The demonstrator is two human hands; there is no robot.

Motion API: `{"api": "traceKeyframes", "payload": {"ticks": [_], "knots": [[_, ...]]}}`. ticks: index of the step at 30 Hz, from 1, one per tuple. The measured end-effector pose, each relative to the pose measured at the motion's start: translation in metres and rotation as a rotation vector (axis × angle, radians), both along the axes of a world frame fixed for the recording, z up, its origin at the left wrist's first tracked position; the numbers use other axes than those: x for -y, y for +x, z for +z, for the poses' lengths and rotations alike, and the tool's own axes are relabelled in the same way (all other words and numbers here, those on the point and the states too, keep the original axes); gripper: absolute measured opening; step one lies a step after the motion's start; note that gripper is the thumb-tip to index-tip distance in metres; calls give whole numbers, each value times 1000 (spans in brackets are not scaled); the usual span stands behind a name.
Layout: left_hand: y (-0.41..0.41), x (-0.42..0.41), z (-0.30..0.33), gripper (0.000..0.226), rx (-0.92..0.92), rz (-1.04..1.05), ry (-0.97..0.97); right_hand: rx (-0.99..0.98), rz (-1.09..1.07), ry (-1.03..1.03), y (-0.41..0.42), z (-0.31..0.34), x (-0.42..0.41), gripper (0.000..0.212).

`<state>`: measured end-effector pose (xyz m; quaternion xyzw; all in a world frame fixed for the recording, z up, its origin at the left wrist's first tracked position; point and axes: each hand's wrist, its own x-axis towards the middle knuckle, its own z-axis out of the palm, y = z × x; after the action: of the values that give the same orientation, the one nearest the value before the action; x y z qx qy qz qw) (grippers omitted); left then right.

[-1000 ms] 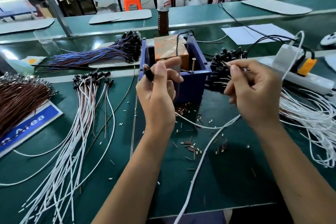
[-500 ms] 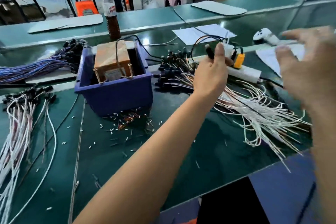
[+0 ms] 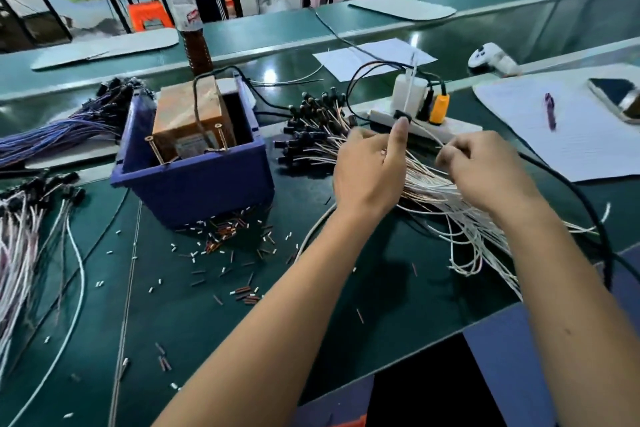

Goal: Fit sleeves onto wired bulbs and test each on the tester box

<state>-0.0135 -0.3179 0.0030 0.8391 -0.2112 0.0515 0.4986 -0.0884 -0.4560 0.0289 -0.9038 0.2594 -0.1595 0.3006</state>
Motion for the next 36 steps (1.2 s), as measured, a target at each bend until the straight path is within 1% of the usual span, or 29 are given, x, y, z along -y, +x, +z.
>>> {"api": "traceKeyframes", "payload": {"ticks": [2, 3, 4, 7, 9, 11, 12, 14, 17, 18, 20, 21, 22, 24, 26, 28, 29, 30, 32, 34, 36], "knots": [[2, -5, 1, 64, 26, 13, 103, -20, -85, 0, 5, -2, 1, 27], [2, -8, 3, 60, 53, 41, 105, -44, -106, -8, 9, -3, 0, 27], [3, -10, 6, 57, 85, 76, 67, -68, -113, -19, 15, -3, -1, 26], [3, -15, 17, 46, 166, 113, -192, -100, -130, -51, 36, 1, -10, 25], [3, -16, 25, 39, 203, 116, -358, -73, -121, -113, 52, 4, -21, 26], [3, -15, 32, 35, 216, 95, -452, 22, -79, -179, 69, 7, -34, 31], [2, -15, 33, 34, 238, 77, -456, 54, -60, -208, 76, 7, -41, 37], [-1, -15, 28, 32, 315, 63, -372, 65, 10, -267, 86, 6, -56, 43], [5, -18, 13, 38, 380, 69, -156, 85, 140, -298, 92, 4, -64, 45], [10, -20, 8, 42, 372, 62, -42, 67, 171, -324, 92, 2, -62, 42], [21, -24, -1, 46, 323, 18, 251, 21, 222, -341, 91, 0, -54, 27], [26, -27, -5, 48, 299, -13, 386, 26, 226, -292, 89, -1, -50, 19], [30, -29, -9, 49, 281, -39, 491, 42, 211, -202, 88, -2, -46, 16], [34, -31, -14, 52, 265, -61, 597, 86, 102, -23, 83, -6, -39, 21], [35, -32, -16, 54, 257, -67, 623, 178, -103, 110, 79, -8, -35, 26], [35, -33, -15, 53, 242, -95, 634, 350, -347, 200, 74, -3, -34, 32], [35, -34, -15, 53, 237, -115, 634, 457, -426, 188, 70, 2, -37, 32], [34, -37, -15, 51, 229, -135, 623, 562, -445, 145, 66, 7, -44, 30], [30, -44, -13, 47, 213, -163, 537, 708, -332, 37, 59, 16, -61, 26], [22, -57, -8, 37, 220, -148, 388, 736, -162, -45, 58, 22, -83, 23], [10, -79, -2, 22, 234, -82, 289, 740, -2, -100, 61, 24, -109, 20]]}}
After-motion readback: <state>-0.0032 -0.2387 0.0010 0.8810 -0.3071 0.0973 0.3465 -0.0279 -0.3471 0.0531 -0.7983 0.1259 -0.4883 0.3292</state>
